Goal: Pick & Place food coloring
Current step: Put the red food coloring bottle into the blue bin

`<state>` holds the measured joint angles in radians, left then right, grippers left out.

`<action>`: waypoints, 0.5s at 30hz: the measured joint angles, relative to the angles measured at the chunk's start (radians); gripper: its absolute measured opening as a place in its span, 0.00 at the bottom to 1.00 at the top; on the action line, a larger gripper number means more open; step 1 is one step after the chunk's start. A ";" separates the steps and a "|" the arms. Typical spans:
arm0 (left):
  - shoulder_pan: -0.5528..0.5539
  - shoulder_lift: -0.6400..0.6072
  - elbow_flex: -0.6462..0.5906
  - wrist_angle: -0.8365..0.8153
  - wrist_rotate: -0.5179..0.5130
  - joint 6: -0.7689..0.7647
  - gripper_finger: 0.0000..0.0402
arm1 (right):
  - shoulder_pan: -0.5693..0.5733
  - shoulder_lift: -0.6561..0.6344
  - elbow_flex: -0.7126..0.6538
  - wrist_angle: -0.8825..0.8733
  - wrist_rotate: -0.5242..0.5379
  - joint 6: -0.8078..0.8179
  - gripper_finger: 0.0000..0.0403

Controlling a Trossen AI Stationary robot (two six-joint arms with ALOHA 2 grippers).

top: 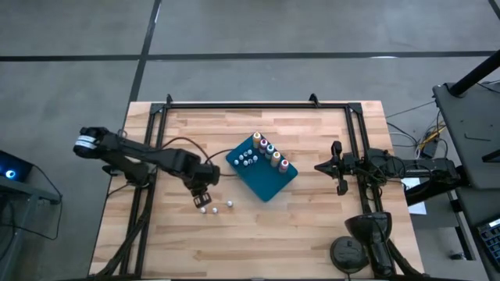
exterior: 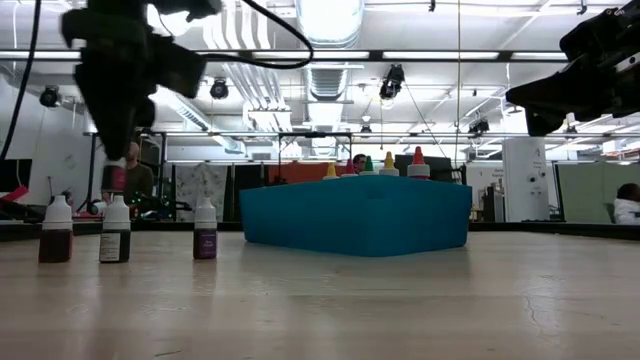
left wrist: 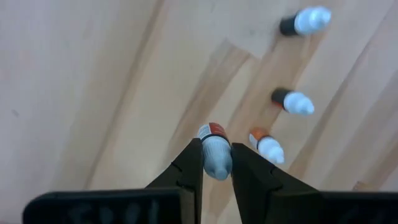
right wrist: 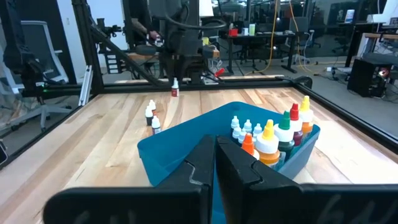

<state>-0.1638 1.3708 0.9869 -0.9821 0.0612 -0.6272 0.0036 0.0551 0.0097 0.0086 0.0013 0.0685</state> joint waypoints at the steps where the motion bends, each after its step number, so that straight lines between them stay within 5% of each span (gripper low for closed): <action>1: 0.013 0.010 0.013 -0.003 0.000 0.022 0.10 | 0.000 0.000 0.000 0.000 0.000 0.000 0.02; 15: 0.166 0.181 0.228 -0.059 0.001 0.313 0.10 | 0.000 0.000 0.000 0.000 0.000 0.001 0.02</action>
<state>0.0021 1.5521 1.2146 -1.0412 0.0623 -0.3144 0.0036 0.0551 0.0097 0.0082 0.0012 0.0694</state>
